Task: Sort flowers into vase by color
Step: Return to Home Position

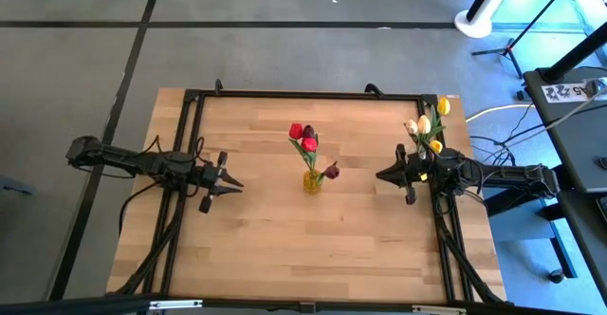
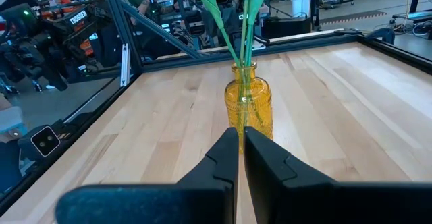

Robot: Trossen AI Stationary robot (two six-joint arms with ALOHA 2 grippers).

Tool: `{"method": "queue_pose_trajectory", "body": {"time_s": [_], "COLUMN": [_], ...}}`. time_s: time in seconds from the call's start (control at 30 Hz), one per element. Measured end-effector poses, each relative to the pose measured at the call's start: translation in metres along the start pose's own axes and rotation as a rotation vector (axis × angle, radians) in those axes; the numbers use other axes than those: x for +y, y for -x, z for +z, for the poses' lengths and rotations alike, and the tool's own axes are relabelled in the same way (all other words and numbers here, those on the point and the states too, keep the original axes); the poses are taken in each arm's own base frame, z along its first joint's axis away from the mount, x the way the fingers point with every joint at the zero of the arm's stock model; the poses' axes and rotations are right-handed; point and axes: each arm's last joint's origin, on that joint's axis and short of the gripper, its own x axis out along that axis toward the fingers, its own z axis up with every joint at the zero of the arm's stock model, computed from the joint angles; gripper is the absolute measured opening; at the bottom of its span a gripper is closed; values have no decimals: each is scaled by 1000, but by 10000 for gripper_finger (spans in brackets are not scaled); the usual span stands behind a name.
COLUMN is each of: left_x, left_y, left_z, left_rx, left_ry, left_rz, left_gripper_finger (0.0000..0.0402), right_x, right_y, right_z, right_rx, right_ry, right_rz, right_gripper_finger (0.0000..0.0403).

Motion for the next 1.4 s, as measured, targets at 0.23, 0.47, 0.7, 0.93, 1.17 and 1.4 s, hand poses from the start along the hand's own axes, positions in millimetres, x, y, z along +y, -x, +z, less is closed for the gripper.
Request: {"method": "queue_pose_trajectory", "body": {"time_s": [0.23, 0.47, 0.7, 0.93, 1.17, 1.4], "left_x": [0, 0, 0, 0, 0, 0], "left_y": [0, 0, 0, 0, 0, 0], "left_z": [0, 0, 0, 0, 0, 0], "left_rx": [0, 0, 0, 0, 0, 0], "left_ry": [0, 0, 0, 0, 0, 0], "left_rz": [0, 0, 0, 0, 0, 0], "left_gripper_finger": [62, 62, 62, 62, 62, 62], "right_x": [0, 0, 0, 0, 0, 0], "right_y": [0, 0, 0, 0, 0, 0], "right_z": [0, 0, 0, 0, 0, 0], "right_rx": [0, 0, 0, 0, 0, 0], "right_ry": [0, 0, 0, 0, 0, 0], "right_rz": [0, 0, 0, 0, 0, 0], "right_gripper_finger": [26, 26, 26, 26, 26, 26]}}
